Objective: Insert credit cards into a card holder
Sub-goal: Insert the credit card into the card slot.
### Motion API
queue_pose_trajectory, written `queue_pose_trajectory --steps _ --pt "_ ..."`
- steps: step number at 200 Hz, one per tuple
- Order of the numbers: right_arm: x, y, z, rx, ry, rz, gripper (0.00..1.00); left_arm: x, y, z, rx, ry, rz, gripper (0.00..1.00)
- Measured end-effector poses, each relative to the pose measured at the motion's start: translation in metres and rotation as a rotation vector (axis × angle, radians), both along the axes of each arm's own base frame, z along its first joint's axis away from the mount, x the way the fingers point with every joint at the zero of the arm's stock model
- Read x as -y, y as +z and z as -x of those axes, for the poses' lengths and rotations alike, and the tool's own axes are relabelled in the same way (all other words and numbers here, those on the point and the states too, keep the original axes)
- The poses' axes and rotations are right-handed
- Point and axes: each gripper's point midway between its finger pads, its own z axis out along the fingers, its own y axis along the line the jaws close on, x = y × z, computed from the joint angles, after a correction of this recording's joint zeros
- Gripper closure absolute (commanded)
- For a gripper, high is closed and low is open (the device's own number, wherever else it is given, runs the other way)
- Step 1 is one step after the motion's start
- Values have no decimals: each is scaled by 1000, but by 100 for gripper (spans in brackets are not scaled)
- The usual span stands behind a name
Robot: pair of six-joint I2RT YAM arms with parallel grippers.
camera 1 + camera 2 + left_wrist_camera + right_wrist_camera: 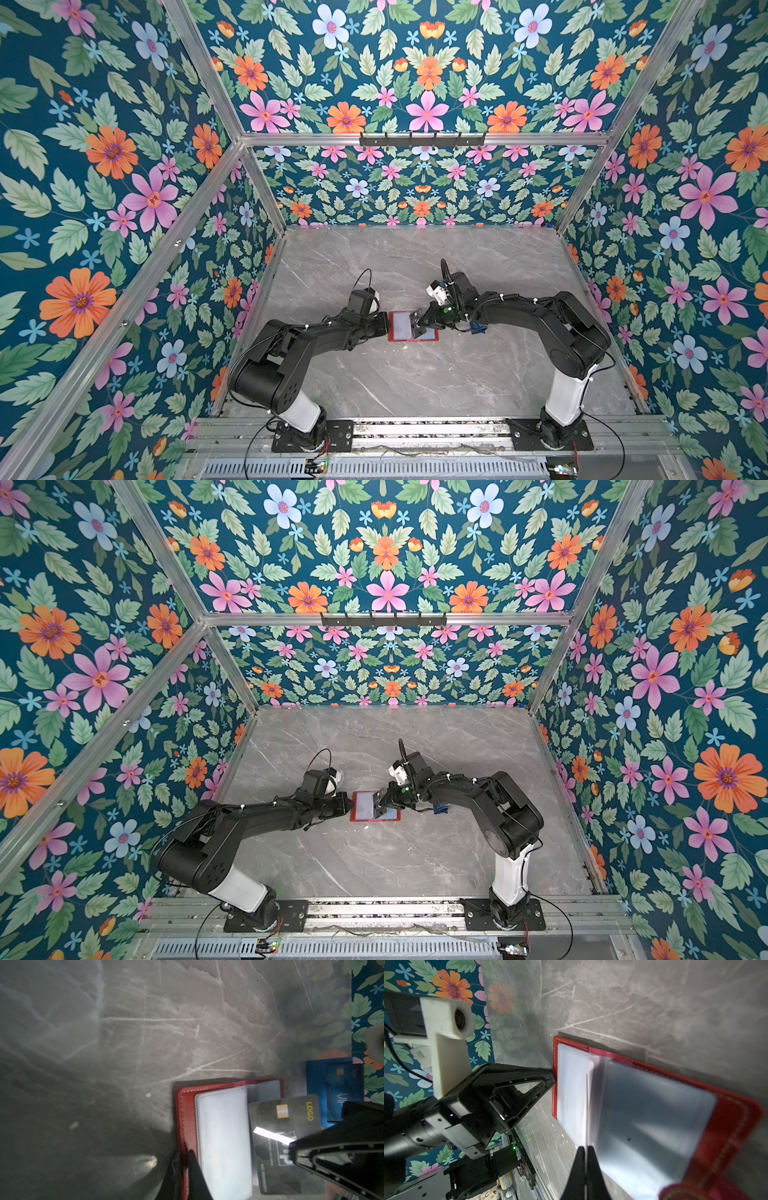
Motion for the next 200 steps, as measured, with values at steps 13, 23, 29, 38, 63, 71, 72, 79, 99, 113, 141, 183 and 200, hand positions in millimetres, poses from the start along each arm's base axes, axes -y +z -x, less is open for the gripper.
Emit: queue_pose_trajectory --steps 13,23,29,38,63,71,72,79,99,113,141,183,200 --pt "-1 -3 0 -4 1 3 100 0 0 0 0 0 0 88" --pt "-1 -4 -1 -7 1 4 100 0 0 0 -1 0 -1 88" --pt "-1 -5 -1 -9 1 6 100 0 0 0 -1 0 0 88" --pt "-2 -6 -1 -11 2 7 100 0 0 -1 -1 0 0 88" --pt "-3 -8 -1 -17 7 3 100 1 0 -1 0 -1 2 88" --pt "-3 -9 0 -18 8 2 100 1 0 -1 1 -1 2 88" --pt "-3 -9 0 -18 9 2 100 1 0 -1 1 -1 2 88" --pt "-4 -9 0 -21 12 -3 100 1 0 -1 0 -1 2 88" --pt "-6 -11 -1 -24 15 -14 100 1 0 -1 0 -2 3 88" --pt "-8 -11 -1 -26 14 -25 100 1 0 -1 0 -2 3 88" --pt "-9 -13 -1 -27 5 -42 100 1 0 -1 0 -2 3 89" --pt "-9 -16 -1 -27 -20 -66 100 0 -1 -2 3 2 -2 99" --pt "-9 -16 -2 -20 -29 -72 100 0 -1 -1 3 3 -2 100"
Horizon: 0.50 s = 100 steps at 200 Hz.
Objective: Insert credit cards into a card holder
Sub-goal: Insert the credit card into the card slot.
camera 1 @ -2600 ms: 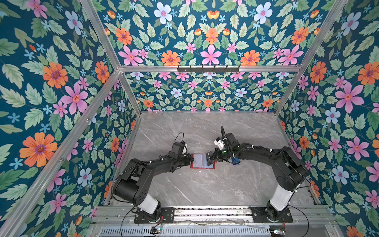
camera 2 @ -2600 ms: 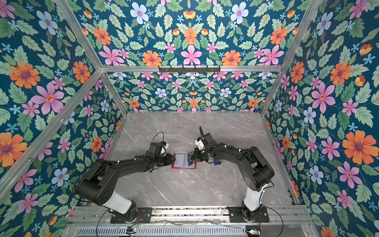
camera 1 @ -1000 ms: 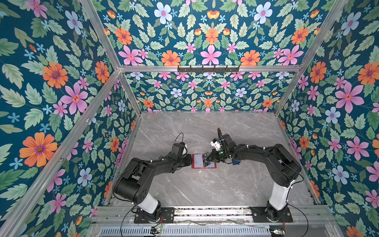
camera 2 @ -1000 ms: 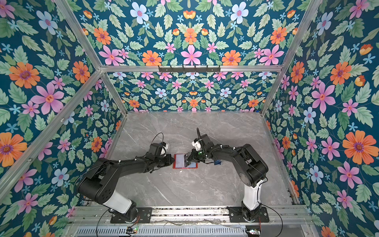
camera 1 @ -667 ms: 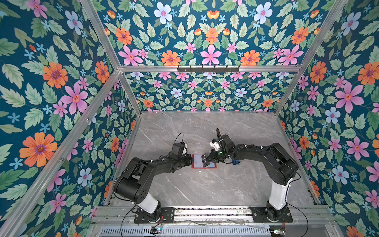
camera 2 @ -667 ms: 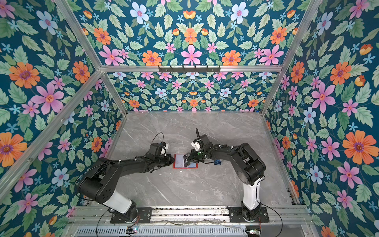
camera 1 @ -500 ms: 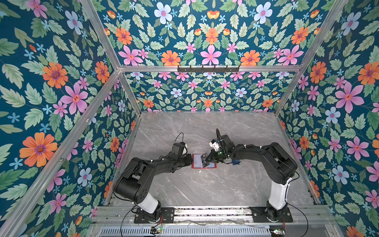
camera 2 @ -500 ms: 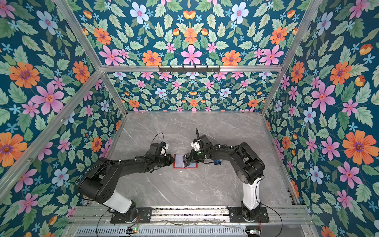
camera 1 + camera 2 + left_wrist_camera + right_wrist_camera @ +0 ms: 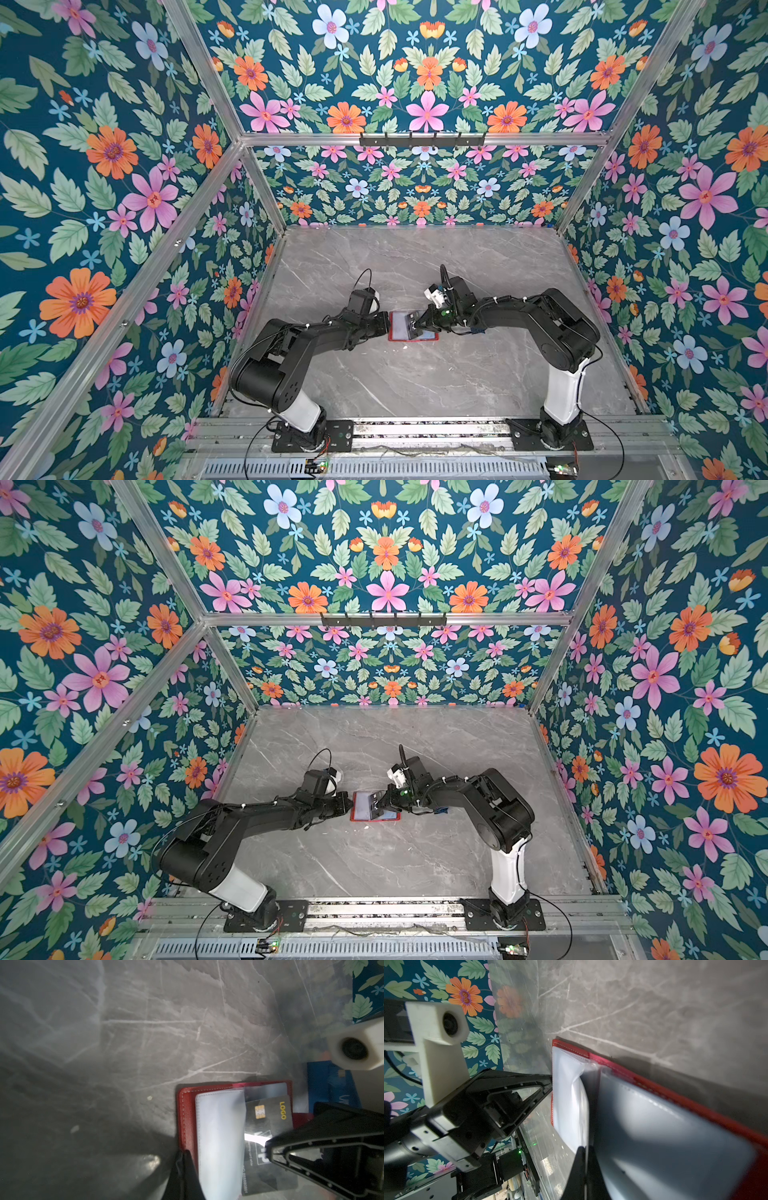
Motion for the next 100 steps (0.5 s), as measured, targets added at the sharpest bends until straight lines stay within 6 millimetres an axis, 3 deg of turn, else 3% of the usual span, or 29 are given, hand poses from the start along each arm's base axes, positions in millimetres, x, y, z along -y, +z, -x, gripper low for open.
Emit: queue_pose_trajectory --steps 100 --pt "2 -3 -5 11 -64 -20 100 -1 0 1 6 0 -1 100"
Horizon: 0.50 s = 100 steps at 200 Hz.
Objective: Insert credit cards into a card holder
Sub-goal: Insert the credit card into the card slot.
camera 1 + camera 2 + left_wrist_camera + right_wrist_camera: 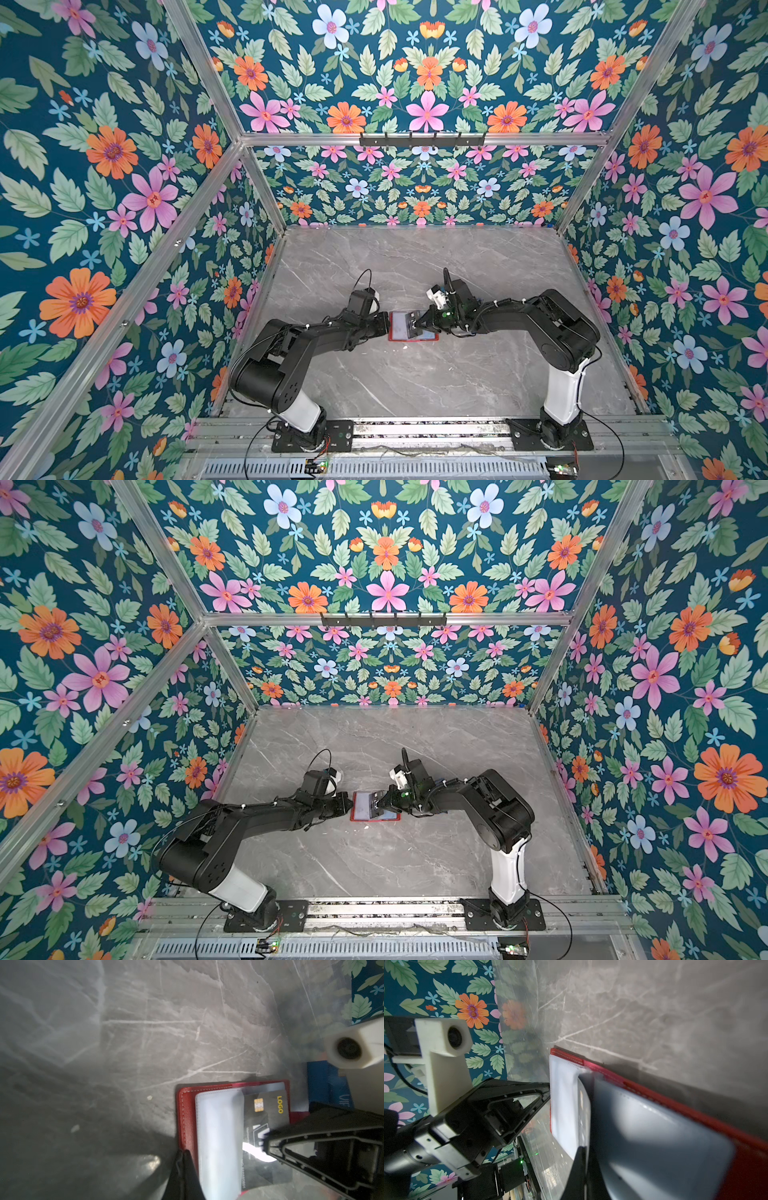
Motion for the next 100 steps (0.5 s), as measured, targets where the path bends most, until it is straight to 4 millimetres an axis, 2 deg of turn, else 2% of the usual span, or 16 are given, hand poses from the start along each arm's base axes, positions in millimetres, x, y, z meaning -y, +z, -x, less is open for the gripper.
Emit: queue_pose_trajectory --steps 92,100 --pt "-10 0 -2 -4 20 -1 100 0 0 0 -1 -1 0 100" --pt "-11 1 -2 -4 24 0 96 0 0 0 -2 0 0 100"
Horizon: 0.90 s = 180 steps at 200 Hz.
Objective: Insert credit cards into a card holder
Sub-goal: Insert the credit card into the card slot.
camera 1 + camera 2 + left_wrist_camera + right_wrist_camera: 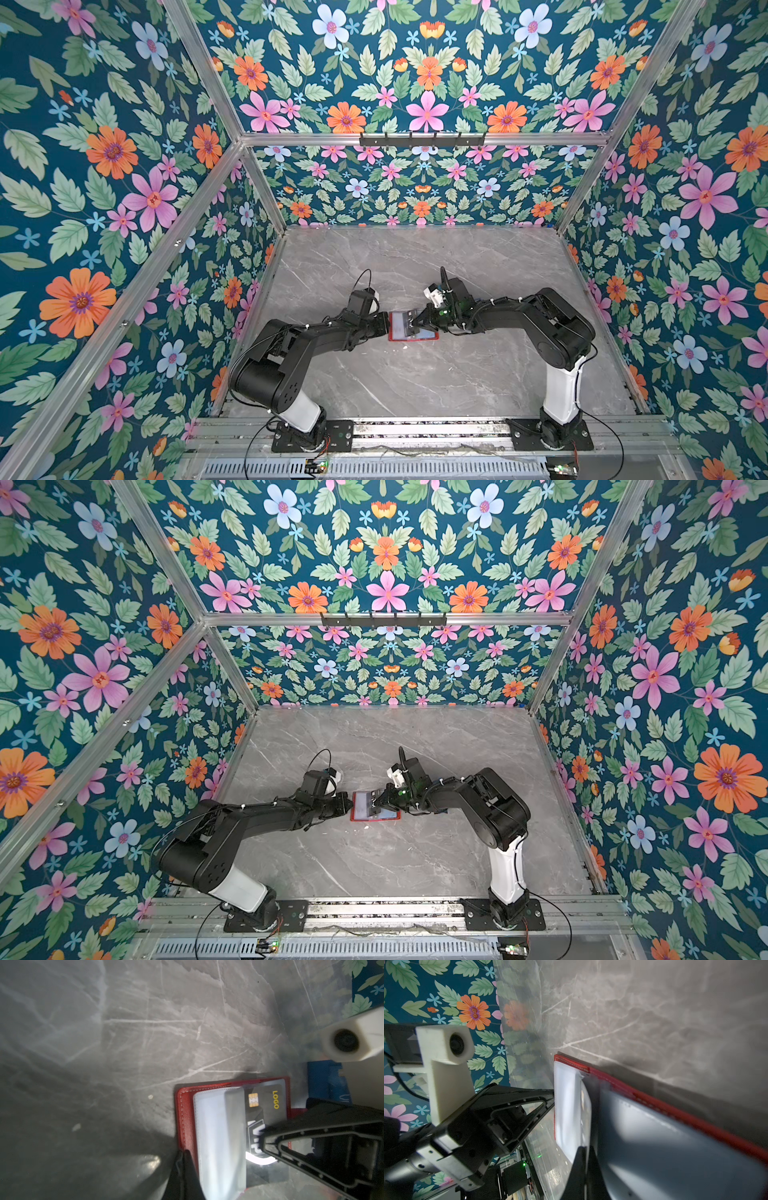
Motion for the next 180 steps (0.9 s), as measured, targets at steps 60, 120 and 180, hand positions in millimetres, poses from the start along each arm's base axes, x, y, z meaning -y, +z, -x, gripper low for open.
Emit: queue_pose_trajectory --steps 60,120,180 --pt "3 0 3 1 -3 59 68 1 0 0 0 -3 1 100" --pt "8 6 3 27 -7 142 55 0 1 4 -14 -9 -3 100" --pt "13 12 4 57 -12 217 51 -4 4 8 -25 -5 -16 85"
